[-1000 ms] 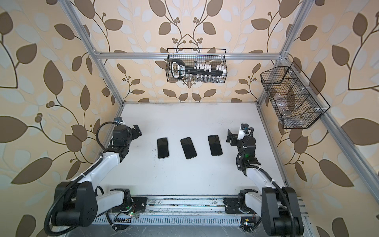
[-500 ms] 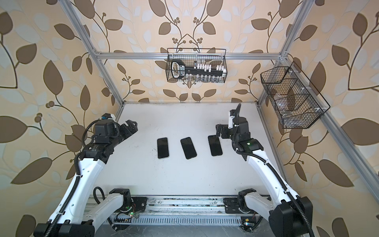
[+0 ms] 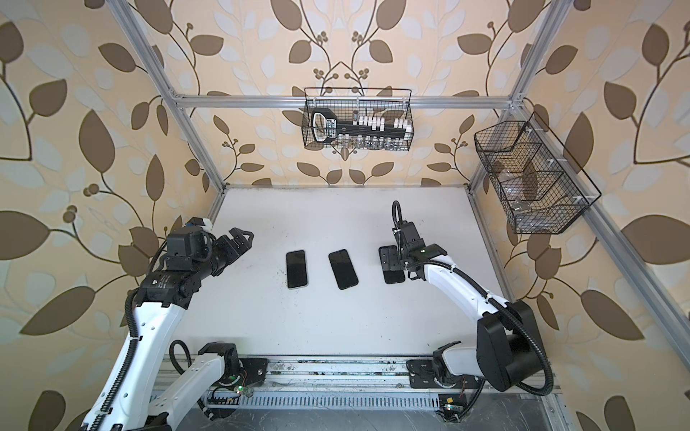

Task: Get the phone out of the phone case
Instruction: 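Lower the right gripper onto the black phone nearest it and close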

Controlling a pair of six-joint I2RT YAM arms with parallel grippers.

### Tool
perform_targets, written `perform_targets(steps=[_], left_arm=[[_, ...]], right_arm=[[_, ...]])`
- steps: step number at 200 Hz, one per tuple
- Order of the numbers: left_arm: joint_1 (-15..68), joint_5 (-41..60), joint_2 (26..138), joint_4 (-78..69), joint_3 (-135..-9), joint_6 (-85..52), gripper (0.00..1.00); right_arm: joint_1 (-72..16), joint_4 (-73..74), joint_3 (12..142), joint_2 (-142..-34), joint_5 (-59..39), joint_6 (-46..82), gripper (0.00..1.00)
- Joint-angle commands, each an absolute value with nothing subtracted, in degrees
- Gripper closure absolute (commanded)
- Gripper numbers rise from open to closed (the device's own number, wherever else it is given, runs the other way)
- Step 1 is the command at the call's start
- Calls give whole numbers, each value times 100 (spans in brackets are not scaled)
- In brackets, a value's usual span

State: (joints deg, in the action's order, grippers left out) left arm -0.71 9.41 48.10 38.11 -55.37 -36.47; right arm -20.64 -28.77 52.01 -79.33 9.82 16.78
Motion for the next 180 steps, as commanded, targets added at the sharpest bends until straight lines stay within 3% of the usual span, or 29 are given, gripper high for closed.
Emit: perform_targets(steps=[1,180], left_arm=[[-33,1167,4782,3760,-5402,-3744,1],[-35,1215,4966,3508,-5283,-3582,1]], right_arm=[[-2113,-2870,5318,-8192,993,1757,2],[-2132,-2582,5625,-9797,804,1687,6]])
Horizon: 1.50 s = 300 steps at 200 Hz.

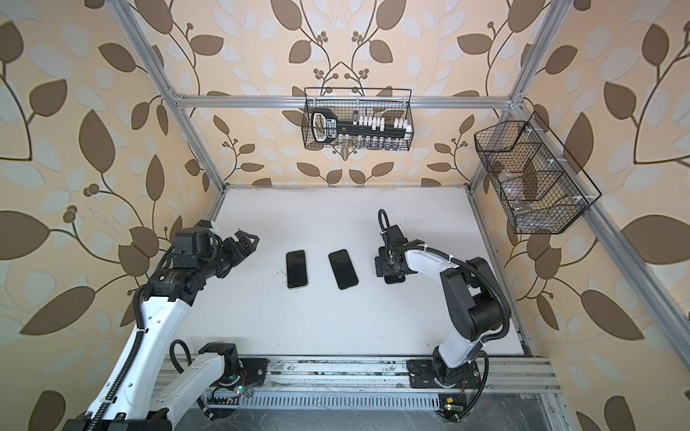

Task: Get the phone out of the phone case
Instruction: 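Lower the right gripper onto the black phone nearest it and close, then lift the phone with the right gripper while the left arm reaches in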

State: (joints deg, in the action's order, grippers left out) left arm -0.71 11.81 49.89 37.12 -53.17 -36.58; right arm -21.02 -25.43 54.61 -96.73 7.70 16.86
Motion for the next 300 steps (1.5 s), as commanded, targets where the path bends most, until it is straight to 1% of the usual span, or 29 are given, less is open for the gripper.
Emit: perform_targets(steps=[1,44,71,90,139,157,169,175,243,261,300], left_arm=[[-35,1214,4966,3507,-5283,-3584,1],[-35,1204,4954,3498,-5248,-3588,1],[-35,1198,4922,3480,-5205,-3603,1],[-35,1187,4919,3472,-5185,-3603,1],[-35,1187,4901,3472,-5168,-3608,1],[-35,1186,4893,3483,-5159,-3612,1],[-35,1188,4893,3480,-5153,-3612,1],[-35,1187,4886,3480,-5150,-3612,1],[-35,1414,4916,3394,-5142,-3621,1],[-35,1676,4982,3270,-5116,-3601,1],[-35,2677,5262,2777,-5049,-3706,1]], right_arm=[[-2134,-2587,5625,-9803,806,1687,6],[-2146,-2643,5616,-9903,884,1700,9],[-2177,-2697,5616,-9948,998,1712,13],[-2223,-2720,5599,-9957,1138,1714,13],[-2206,-2676,5494,-9992,1099,1710,14],[-2188,-2696,5502,-9999,1024,1695,21],[-2150,-2713,5518,-10016,893,1679,32],[-2145,-2716,5515,-10019,860,1679,34],[-2120,-2636,5484,-9753,671,1652,37],[-2126,-2613,5484,-9624,599,1642,37],[-2118,-2619,5501,-9365,428,1636,37]])
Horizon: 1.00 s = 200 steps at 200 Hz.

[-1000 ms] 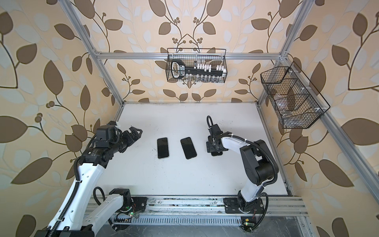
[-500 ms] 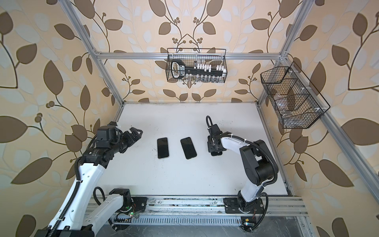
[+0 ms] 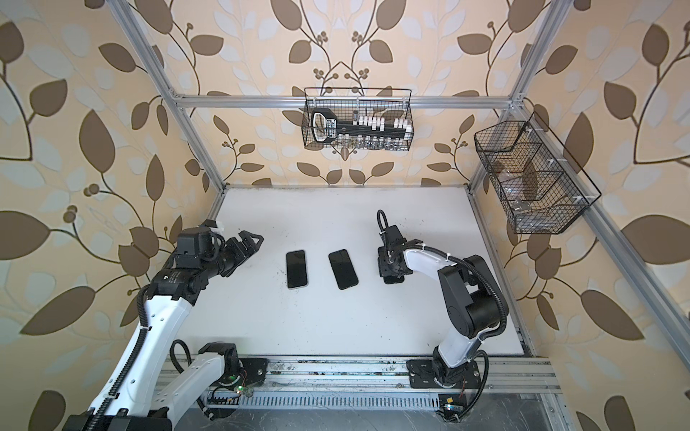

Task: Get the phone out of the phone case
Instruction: 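Lift the phone with the right gripper while the left arm reaches in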

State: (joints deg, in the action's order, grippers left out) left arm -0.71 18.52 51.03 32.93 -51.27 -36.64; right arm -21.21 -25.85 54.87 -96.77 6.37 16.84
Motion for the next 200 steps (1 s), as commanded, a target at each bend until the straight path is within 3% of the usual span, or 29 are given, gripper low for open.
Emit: perform_targets(steps=[1,65,137,200], left_arm=[[-35,2701,5272,2755,-5047,-3712,1],[232,3398,5690,1673,-4614,-4165,2],[1824,3195,7144,46,-4579,-4330,4],[2613,2909,8031,-739,-4902,-4561,13]], right_arm=[[-2114,-2619,5501,-9358,425,1636,37],[-2165,-2626,5535,-9168,196,1625,38],[-2630,-3007,5919,-8922,-128,1568,39],[-3051,-3072,6216,-8592,-615,1779,39]])
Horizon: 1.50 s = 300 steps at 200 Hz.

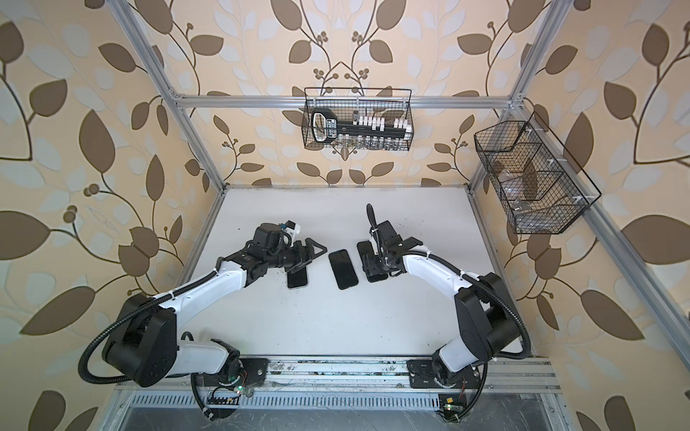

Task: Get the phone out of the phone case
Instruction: 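Lift the phone with the right gripper while the left arm reaches in, then grasp the phone edge with the left gripper while the right gripper withdraws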

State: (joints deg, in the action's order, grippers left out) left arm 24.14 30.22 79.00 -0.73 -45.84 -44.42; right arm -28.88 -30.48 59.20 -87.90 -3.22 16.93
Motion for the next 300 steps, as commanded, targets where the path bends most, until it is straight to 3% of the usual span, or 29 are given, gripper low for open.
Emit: perform_targets(steps=[1,81,187,221,249,255,300], left_arm=[[2625,2909,8041,-752,-4907,-4565,13],[3076,2681,8738,-1473,-5051,-4986,30],[3208,2654,9035,-2007,-5028,-5402,74],[3220,2715,9088,-2134,-4999,-5499,80],[3227,2751,9097,-2221,-4958,-5561,95],[3229,2747,9088,-2248,-4953,-5580,100],[3222,2721,8931,-2387,-4972,-5706,100]], right_arm=[[-3059,-3071,6225,-8584,-637,1789,39],[-3502,-2882,6488,-8551,-1056,2044,39],[-3665,-2736,6598,-8674,-1134,2199,39],[-3682,-2672,6596,-8692,-1159,2241,39],[-3684,-2648,6592,-8700,-1151,2257,39],[-3683,-2638,6585,-8693,-1151,2264,38],[-3676,-2563,6504,-8444,-1033,2222,23]])
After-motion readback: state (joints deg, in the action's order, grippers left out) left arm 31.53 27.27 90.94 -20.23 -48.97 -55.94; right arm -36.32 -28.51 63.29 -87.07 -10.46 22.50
